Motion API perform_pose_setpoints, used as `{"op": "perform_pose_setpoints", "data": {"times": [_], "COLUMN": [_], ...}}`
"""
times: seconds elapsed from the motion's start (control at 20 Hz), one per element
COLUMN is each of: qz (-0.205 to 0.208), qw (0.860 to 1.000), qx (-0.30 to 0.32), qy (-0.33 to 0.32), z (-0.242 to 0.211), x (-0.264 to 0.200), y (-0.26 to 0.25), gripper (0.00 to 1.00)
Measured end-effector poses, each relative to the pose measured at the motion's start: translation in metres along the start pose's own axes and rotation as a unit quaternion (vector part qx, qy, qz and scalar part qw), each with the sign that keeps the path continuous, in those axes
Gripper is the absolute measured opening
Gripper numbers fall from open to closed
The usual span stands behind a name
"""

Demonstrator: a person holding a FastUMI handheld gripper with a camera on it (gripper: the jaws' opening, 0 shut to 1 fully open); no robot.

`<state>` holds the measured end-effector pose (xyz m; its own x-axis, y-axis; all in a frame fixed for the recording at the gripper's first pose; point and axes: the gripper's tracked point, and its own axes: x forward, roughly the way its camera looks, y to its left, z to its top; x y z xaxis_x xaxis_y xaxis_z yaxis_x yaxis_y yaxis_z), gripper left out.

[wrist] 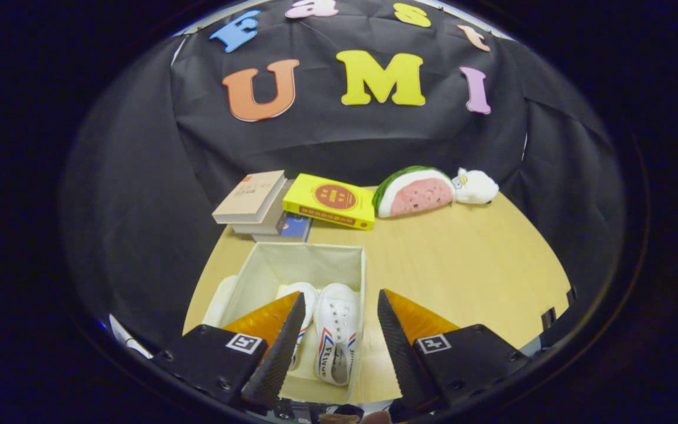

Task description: Open the storage box then place both shoes into the box .Put the left shoe in first, then the right shoe, with the right side of both shoes facing outward in a uniform manner.

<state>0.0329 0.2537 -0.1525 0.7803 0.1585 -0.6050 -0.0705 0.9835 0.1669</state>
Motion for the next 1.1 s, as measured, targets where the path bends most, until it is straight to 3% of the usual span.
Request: {"op": "perform_pose_setpoints", "data": {"times": [0.15, 0.25, 0.7, 1.1], "qz": [-0.013, -0.022, -0.049, -0.101], "qw": [0.998, 0.996, 0.979, 0.969], "qx": [-0.019, -0.033, 0.005, 0.044], "qy": [-0.058, -0.085, -0.200, -0.221], "z": [0.027, 0.037, 0.075, 0.066], "x": [-0.038, -0.052, -0.120, -0.150], "y": [-0.018, -0.030, -0.073, -0.122], "gripper": [0.83, 1.00, 1.00, 1.00]}}
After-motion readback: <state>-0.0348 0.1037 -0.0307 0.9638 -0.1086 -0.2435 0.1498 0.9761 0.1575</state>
